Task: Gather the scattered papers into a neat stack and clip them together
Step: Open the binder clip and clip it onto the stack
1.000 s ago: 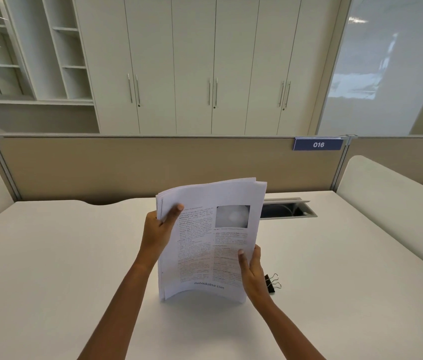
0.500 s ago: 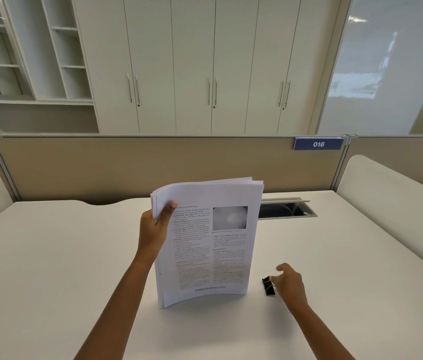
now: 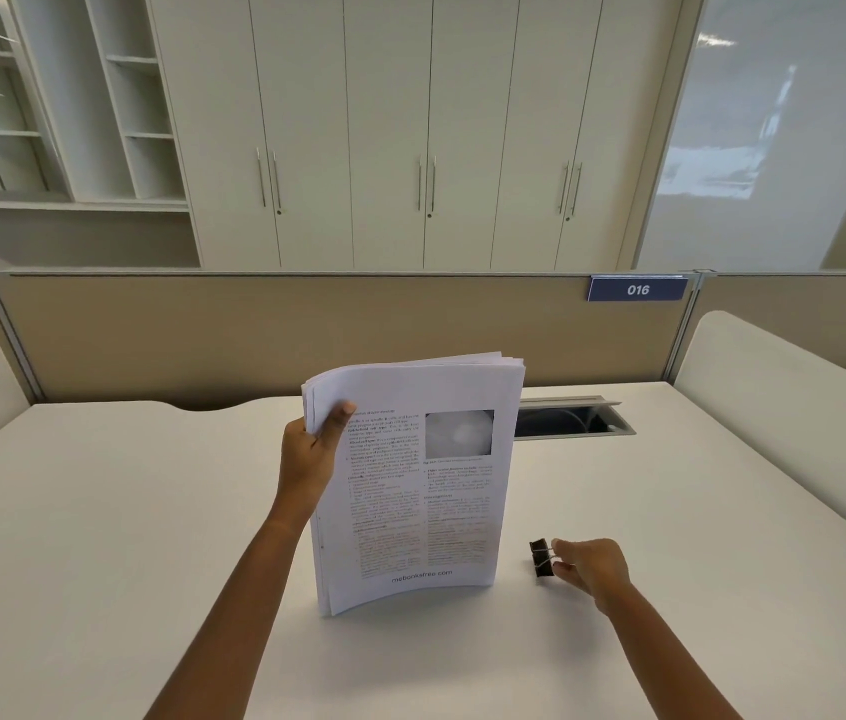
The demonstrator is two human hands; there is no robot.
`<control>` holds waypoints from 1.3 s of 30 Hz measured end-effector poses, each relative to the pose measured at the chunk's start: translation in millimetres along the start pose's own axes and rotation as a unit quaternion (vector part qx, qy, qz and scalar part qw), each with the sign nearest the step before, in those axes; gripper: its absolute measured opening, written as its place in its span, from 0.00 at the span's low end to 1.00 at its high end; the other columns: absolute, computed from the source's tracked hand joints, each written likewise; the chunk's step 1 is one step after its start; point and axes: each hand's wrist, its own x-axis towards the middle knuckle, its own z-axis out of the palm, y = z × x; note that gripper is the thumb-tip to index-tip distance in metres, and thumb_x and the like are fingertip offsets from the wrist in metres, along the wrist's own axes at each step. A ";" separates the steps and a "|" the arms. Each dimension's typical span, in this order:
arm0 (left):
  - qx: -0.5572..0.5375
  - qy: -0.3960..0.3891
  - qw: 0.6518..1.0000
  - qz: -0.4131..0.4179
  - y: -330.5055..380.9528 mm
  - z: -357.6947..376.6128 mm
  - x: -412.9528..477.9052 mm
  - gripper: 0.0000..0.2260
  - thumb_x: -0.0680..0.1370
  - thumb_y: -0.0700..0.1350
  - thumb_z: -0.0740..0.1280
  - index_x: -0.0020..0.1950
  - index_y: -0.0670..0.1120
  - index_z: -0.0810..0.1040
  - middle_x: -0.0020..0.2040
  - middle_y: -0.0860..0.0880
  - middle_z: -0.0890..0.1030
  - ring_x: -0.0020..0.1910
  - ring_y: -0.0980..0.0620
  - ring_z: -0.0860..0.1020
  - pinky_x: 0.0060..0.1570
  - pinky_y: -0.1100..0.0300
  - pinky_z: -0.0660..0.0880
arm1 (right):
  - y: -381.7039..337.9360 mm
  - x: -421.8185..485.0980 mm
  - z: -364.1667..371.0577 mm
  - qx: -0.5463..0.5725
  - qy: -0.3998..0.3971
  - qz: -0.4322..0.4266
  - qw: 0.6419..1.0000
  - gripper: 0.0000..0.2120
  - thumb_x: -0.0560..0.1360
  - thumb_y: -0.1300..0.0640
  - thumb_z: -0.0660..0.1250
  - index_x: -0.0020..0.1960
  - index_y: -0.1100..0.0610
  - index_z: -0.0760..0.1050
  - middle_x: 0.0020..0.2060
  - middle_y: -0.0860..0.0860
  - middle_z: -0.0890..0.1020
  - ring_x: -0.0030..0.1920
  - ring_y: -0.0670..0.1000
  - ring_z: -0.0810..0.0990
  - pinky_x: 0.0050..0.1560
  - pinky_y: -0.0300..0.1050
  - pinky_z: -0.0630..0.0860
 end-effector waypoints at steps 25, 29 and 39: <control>0.008 -0.003 1.000 0.008 -6.2 -0.2 1.9 0.07 0.72 0.54 0.62 0.37 0.53 0.73 0.31 0.51 0.76 0.27 0.55 0.77 0.22 0.77 0.69 | -15.9 -17.3 6.0 0.161 -0.127 0.041 0.978 0.03 0.72 0.69 0.67 0.44 0.70 0.75 0.40 0.61 0.78 0.37 0.56 0.78 0.29 0.37 0.80; -0.014 -0.006 1.000 0.002 -0.9 -1.7 -1.2 0.22 0.61 0.71 0.62 0.37 0.53 0.73 0.28 0.53 0.77 0.26 0.57 0.78 0.22 0.76 0.69 | -37.3 -22.9 3.6 0.159 -0.125 0.020 0.979 0.05 0.70 0.71 0.68 0.45 0.73 0.76 0.45 0.63 0.79 0.42 0.55 0.79 0.42 0.40 0.82; 0.011 0.004 1.000 0.003 -4.9 -0.8 1.4 0.09 0.74 0.53 0.62 0.36 0.52 0.72 0.30 0.50 0.74 0.29 0.55 0.72 0.21 0.77 0.66 | -116.5 -62.7 -6.8 0.240 -0.146 -0.133 0.950 0.05 0.73 0.72 0.63 0.47 0.71 0.76 0.42 0.60 0.79 0.41 0.52 0.80 0.60 0.46 0.74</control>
